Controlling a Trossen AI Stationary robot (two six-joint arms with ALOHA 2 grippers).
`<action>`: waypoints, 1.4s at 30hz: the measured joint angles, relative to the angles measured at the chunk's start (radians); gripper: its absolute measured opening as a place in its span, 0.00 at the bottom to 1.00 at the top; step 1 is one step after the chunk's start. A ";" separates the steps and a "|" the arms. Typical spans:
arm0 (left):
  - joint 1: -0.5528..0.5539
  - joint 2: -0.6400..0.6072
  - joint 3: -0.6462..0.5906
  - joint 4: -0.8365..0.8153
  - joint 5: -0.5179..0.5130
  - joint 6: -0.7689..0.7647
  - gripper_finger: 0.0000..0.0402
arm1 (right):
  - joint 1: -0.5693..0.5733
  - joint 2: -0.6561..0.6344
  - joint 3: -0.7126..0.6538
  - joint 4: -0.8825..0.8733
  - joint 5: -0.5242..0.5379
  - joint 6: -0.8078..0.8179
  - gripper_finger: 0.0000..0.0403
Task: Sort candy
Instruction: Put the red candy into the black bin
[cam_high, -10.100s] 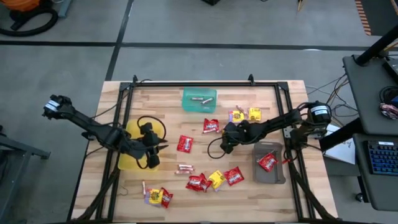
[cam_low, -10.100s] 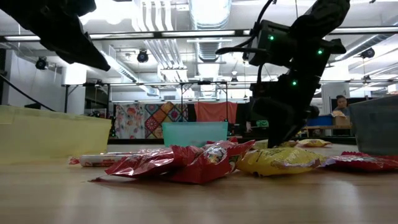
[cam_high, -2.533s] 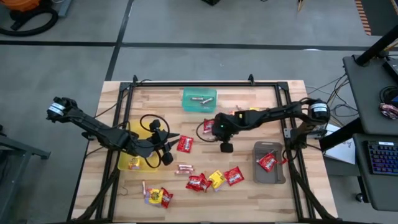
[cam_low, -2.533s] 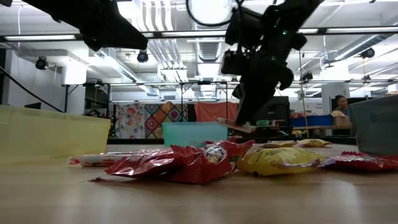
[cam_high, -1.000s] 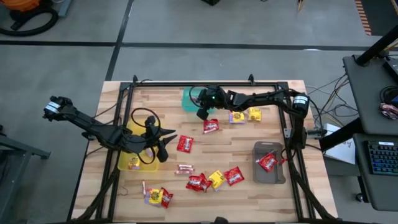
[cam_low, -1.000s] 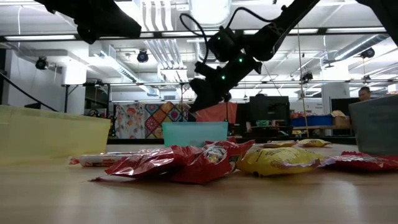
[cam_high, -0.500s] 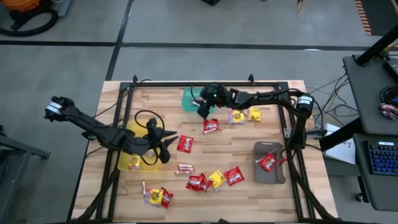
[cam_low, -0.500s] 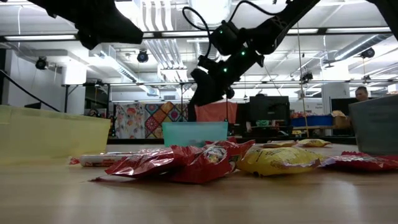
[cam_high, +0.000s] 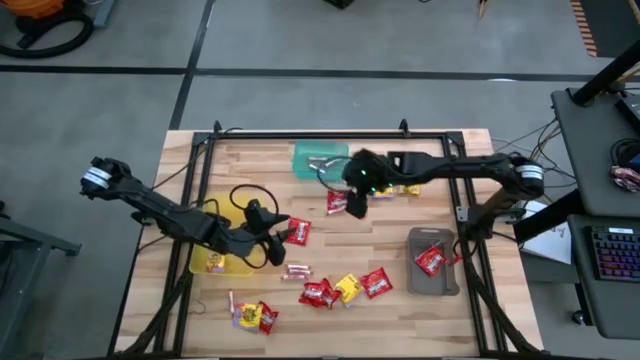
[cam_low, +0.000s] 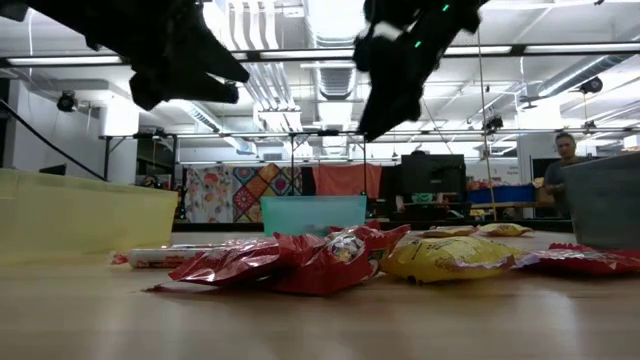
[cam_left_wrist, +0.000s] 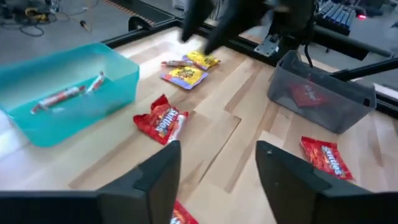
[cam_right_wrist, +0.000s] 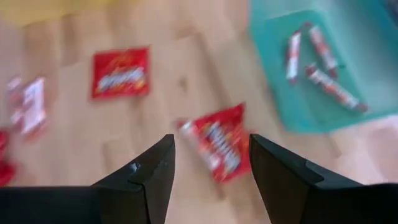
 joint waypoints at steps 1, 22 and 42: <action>0.002 0.017 0.007 -0.001 0.000 -0.010 0.50 | 0.021 -0.020 -0.005 -0.023 0.000 0.007 0.48; 0.212 0.455 0.395 -0.562 0.320 -0.154 0.51 | 0.326 -0.352 -0.256 0.055 0.211 0.237 0.48; 0.279 0.598 0.419 -0.675 0.339 -0.202 0.45 | 0.325 -0.338 -0.262 0.118 0.212 0.188 0.48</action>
